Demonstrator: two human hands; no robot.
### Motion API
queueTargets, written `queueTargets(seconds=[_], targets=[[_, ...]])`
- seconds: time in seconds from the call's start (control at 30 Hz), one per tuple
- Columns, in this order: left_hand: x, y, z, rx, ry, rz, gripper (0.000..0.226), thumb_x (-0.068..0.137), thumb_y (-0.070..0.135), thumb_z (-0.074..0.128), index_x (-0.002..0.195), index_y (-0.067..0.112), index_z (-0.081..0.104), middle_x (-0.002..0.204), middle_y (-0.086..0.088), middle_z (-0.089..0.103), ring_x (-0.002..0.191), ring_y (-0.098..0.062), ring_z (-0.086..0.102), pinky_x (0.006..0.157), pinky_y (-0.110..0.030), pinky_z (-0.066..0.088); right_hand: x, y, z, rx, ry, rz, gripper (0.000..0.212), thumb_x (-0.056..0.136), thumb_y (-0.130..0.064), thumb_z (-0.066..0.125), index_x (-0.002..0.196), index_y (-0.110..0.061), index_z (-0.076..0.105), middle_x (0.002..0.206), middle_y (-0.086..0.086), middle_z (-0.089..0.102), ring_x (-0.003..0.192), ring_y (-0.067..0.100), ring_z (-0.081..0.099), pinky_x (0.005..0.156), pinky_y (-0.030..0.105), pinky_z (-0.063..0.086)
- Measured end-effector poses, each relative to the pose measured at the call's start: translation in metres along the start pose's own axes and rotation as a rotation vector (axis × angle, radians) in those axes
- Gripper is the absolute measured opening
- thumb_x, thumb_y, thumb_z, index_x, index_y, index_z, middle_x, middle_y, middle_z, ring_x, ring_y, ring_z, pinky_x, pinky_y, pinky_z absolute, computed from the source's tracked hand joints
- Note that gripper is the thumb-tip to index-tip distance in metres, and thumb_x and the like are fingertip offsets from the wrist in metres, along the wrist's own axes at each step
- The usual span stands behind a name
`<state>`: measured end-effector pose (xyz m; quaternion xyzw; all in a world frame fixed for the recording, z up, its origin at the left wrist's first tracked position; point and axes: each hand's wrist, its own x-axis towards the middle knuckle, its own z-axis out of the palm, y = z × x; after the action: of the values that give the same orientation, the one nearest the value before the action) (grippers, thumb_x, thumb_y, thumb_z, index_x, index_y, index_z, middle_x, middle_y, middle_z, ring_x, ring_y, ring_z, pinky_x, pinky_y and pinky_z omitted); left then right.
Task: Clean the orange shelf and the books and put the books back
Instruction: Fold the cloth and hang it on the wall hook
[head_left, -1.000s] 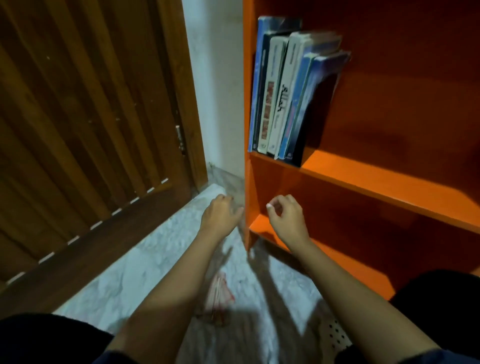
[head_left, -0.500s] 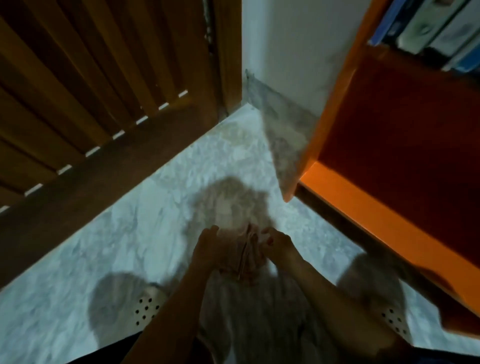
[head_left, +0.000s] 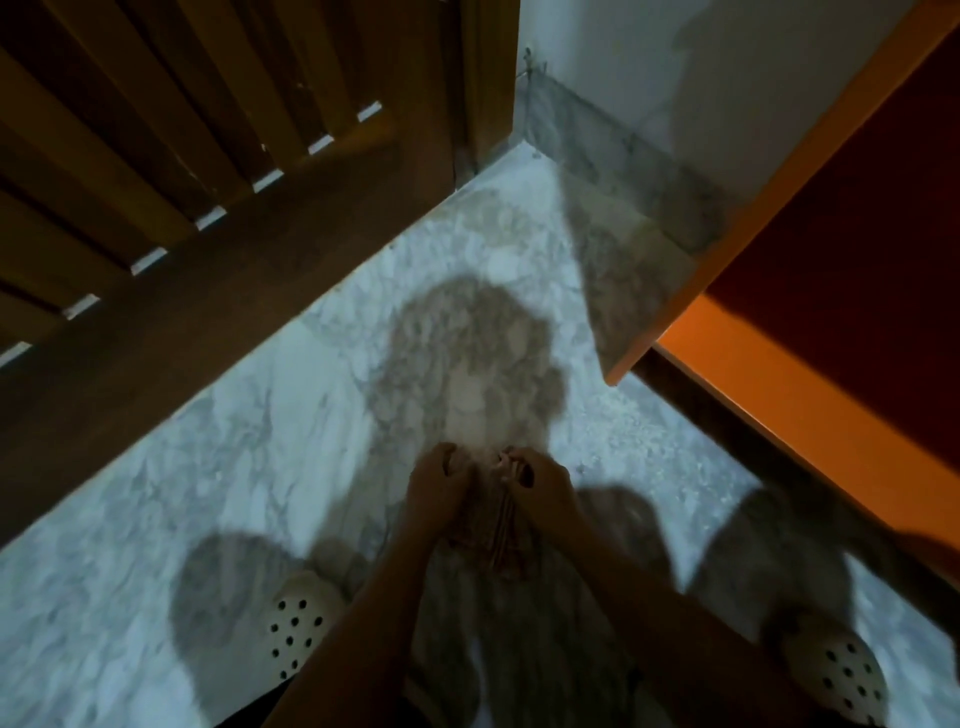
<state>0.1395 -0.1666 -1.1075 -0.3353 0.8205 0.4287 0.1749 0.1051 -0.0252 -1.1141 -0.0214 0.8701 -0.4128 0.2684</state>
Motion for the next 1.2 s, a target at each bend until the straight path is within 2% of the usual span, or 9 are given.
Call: queueTargets(seconds=[0.2,0.33,0.5,0.67,0.73,0.8,0.87,0.93,1.2], targets=[[-0.029,0.036,-0.029,-0.291,0.074,0.026,0.049,0.083,0.042,0.060,0.119,0.009,0.060,0.113,-0.016,0.065,0.102,-0.031,0.061,0.090,-0.040,0.050,-0.024,-0.037,-0.041,0.067,0.048,-0.164,0.037,0.090,-0.006,0.055,0.127,-0.010,0.054,0.122,0.012,0.059,0.113,0.025,0.055,0.095,0.028,0.042],[-0.063,0.075,-0.058,-0.461,0.125,0.132,0.028,0.091,0.025,0.059,0.114,0.009,0.062,0.108,-0.013,0.066,0.098,-0.028,0.063,0.089,-0.043,0.053,-0.054,-0.071,-0.076,0.189,0.213,-0.333,0.031,0.088,-0.015,0.063,0.119,-0.017,0.062,0.110,0.003,0.065,0.103,0.014,0.059,0.088,0.025,0.046],[-0.120,0.126,-0.094,-0.537,0.150,0.291,0.021,0.092,0.025,0.056,0.105,0.012,0.066,0.100,-0.005,0.066,0.093,-0.020,0.061,0.087,-0.036,0.049,-0.095,-0.119,-0.123,0.156,0.332,-0.497,0.033,0.086,-0.008,0.060,0.118,-0.015,0.062,0.118,0.001,0.059,0.109,0.008,0.052,0.086,-0.003,0.031],[-0.186,0.172,-0.119,-0.630,0.227,0.481,0.021,0.093,0.023,0.057,0.082,0.006,0.063,0.068,-0.002,0.057,0.064,-0.015,0.052,0.055,-0.020,0.041,-0.144,-0.160,-0.170,0.155,0.453,-0.698,0.033,0.084,-0.007,0.064,0.117,-0.015,0.063,0.117,0.003,0.061,0.110,0.014,0.054,0.091,0.023,0.043],[-0.213,0.187,-0.127,-0.676,0.254,0.546,0.021,0.095,0.023,0.054,0.095,0.005,0.063,0.079,-0.001,0.061,0.070,-0.010,0.056,0.051,-0.011,0.044,-0.162,-0.172,-0.185,0.162,0.486,-0.749,0.032,0.086,-0.009,0.064,0.117,-0.014,0.062,0.114,0.002,0.061,0.107,0.014,0.055,0.089,0.029,0.046],[-0.235,0.199,-0.134,-0.714,0.275,0.595,0.024,0.095,0.027,0.054,0.103,0.007,0.063,0.090,-0.001,0.065,0.081,-0.011,0.061,0.061,-0.019,0.053,-0.180,-0.183,-0.196,0.166,0.519,-0.789,0.032,0.087,-0.012,0.064,0.118,-0.014,0.062,0.112,0.002,0.060,0.103,0.015,0.055,0.086,0.029,0.048],[-0.255,0.209,-0.138,-0.743,0.306,0.643,0.024,0.093,0.031,0.056,0.104,0.011,0.064,0.094,-0.002,0.066,0.088,-0.017,0.064,0.072,-0.038,0.057,-0.195,-0.190,-0.203,0.183,0.554,-0.834,0.031,0.086,-0.013,0.065,0.117,-0.014,0.062,0.111,0.002,0.060,0.102,0.014,0.055,0.082,0.017,0.045],[-0.271,0.216,-0.142,-0.762,0.337,0.681,0.019,0.092,0.030,0.058,0.101,0.015,0.065,0.095,-0.001,0.067,0.092,-0.020,0.064,0.076,-0.044,0.056,-0.209,-0.194,-0.208,0.194,0.574,-0.865,0.032,0.086,-0.013,0.065,0.118,-0.014,0.062,0.113,0.002,0.059,0.103,0.012,0.054,0.077,0.003,0.039],[-0.286,0.224,-0.170,-0.618,0.431,0.781,0.009,0.093,0.022,0.056,0.097,0.019,0.064,0.091,0.012,0.061,0.090,-0.009,0.057,0.067,-0.020,0.046,-0.244,-0.196,-0.229,0.273,0.541,-0.901,0.026,0.086,-0.012,0.064,0.113,-0.015,0.063,0.103,-0.003,0.057,0.094,0.007,0.058,0.075,0.006,0.045]])
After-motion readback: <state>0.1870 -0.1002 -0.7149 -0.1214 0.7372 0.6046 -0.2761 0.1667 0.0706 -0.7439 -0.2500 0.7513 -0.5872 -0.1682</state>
